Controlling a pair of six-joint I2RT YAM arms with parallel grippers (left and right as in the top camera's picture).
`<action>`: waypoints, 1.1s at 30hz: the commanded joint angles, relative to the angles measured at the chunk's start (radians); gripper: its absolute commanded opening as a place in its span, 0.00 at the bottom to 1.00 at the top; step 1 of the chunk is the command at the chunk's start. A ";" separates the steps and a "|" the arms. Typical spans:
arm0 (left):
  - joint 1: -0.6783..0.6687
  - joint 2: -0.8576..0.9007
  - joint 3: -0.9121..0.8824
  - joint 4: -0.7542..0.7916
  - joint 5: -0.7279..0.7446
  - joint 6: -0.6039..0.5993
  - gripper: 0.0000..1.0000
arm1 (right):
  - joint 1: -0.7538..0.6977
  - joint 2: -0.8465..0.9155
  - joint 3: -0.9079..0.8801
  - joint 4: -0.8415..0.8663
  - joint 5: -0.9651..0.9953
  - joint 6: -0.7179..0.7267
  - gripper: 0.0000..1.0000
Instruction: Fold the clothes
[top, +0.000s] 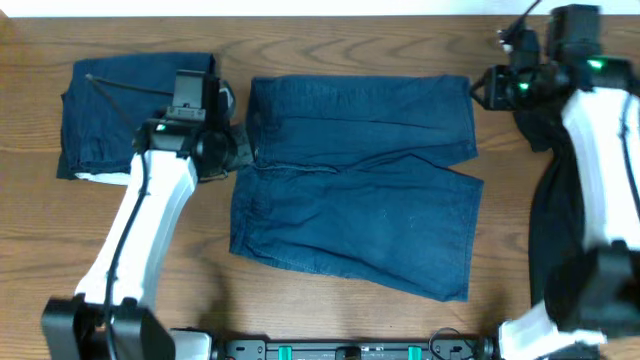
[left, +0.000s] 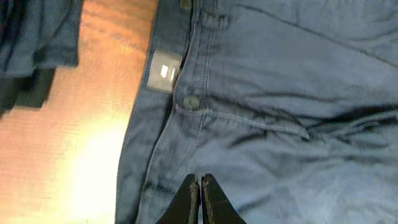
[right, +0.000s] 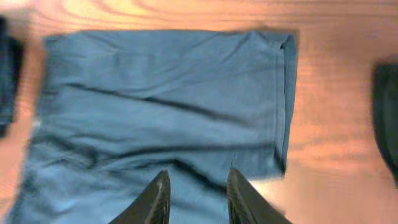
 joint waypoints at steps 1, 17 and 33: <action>0.004 -0.018 0.012 -0.043 -0.005 0.016 0.06 | 0.023 -0.023 -0.005 -0.088 -0.002 0.018 0.24; 0.004 0.180 -0.111 -0.042 -0.005 0.017 0.06 | 0.099 -0.018 -0.538 0.036 0.130 0.183 0.01; 0.004 0.330 -0.112 -0.005 -0.006 0.017 0.06 | 0.069 0.085 -0.691 0.317 0.234 0.254 0.01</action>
